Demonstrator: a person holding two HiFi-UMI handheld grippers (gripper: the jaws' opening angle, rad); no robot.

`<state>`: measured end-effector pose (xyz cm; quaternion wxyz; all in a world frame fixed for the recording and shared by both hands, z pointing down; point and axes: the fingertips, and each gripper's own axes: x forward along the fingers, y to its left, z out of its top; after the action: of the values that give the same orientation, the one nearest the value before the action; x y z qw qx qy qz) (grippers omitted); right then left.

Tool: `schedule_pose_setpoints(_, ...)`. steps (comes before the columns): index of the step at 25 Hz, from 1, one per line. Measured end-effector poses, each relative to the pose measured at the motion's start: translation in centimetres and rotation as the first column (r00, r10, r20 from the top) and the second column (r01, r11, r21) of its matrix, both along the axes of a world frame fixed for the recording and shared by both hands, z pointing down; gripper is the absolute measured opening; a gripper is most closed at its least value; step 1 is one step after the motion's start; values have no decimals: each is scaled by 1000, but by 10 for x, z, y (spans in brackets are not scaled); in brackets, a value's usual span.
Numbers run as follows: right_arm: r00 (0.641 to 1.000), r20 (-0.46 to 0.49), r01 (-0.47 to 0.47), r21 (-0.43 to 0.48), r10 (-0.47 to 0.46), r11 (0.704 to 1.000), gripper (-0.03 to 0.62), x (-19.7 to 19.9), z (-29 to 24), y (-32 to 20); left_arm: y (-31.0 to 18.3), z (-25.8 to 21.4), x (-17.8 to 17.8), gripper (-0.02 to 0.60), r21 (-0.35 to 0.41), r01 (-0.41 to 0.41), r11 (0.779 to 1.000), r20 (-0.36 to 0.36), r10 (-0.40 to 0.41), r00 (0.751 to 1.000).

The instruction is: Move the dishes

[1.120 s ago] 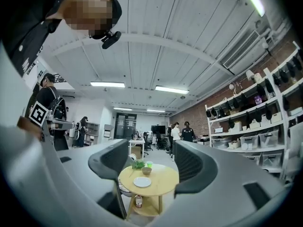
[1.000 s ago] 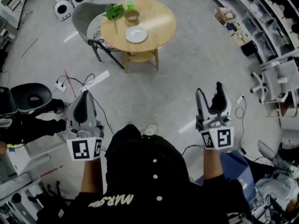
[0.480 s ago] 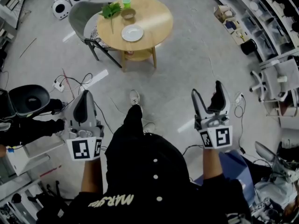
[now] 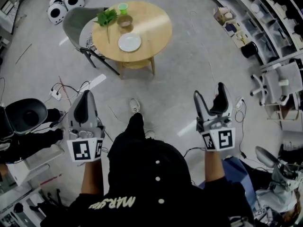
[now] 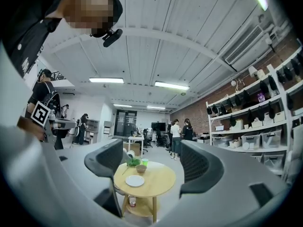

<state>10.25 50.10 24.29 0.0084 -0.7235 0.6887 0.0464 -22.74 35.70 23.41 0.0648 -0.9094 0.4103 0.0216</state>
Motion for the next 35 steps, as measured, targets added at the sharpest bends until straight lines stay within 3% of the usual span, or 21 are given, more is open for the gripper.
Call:
schedule_pose_setpoints(12, 1000, -12, -15, 17, 16, 1000, 362, 37, -20, -132, -133, -15, 33, 3, 13, -4, 1000, -21, 4, 1000)
schedule_pose_setpoints(21, 999, -40, 2, 36, -1, 999, 362, 33, -42, -230, -224, -32, 26, 3, 37, 10, 999, -44, -8, 999)
schedule_pose_setpoints(29, 998, -51, 24, 15, -23, 1000, 362, 28, -37, -280, -269, -26, 33, 3, 22, -12, 1000, -44, 13, 999)
schedule_pose_setpoints(35, 999, -36, 28, -16, -28, 999, 362, 44, -24, -302, -291, -15, 55, 3, -3, -25, 1000, -32, 25, 999)
